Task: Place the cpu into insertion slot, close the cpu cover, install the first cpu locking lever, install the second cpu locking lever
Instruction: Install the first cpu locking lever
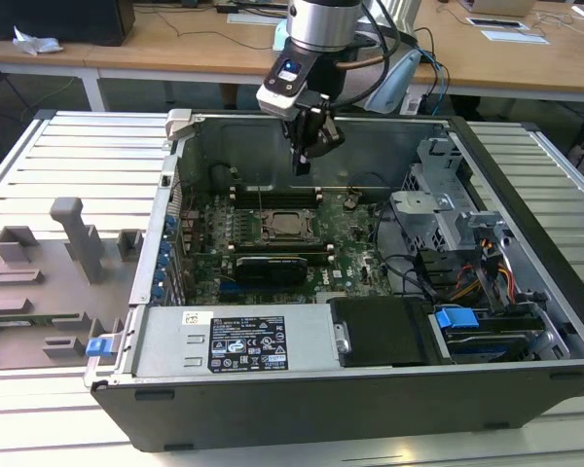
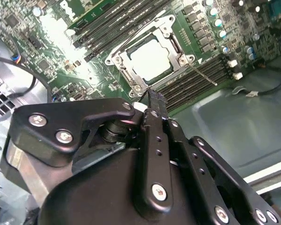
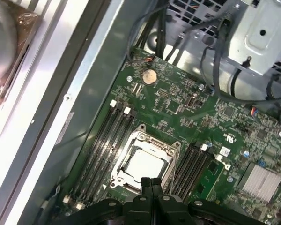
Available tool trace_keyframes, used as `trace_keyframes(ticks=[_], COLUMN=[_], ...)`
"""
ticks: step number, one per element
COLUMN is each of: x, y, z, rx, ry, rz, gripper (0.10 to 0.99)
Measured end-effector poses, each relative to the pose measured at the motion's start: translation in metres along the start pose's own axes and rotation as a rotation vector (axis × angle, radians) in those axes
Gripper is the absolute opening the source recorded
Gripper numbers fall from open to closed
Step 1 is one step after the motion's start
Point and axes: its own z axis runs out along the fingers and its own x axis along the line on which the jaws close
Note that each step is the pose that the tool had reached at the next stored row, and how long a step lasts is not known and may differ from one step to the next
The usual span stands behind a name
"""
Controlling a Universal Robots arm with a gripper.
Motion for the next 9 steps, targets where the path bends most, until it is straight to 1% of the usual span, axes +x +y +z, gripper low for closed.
trace_keyframes(ticks=[3,6,9], x=[0.0000,0.0000,0.0000], y=[0.0000,0.0000,0.0000], z=[0.0000,0.0000,0.0000], rx=[-0.001,-0.002,-0.002], ry=[-0.0026,-0.0058,-0.0072], rz=[-0.059,-0.135,-0.168], gripper=[0.106,0.106,0.106])
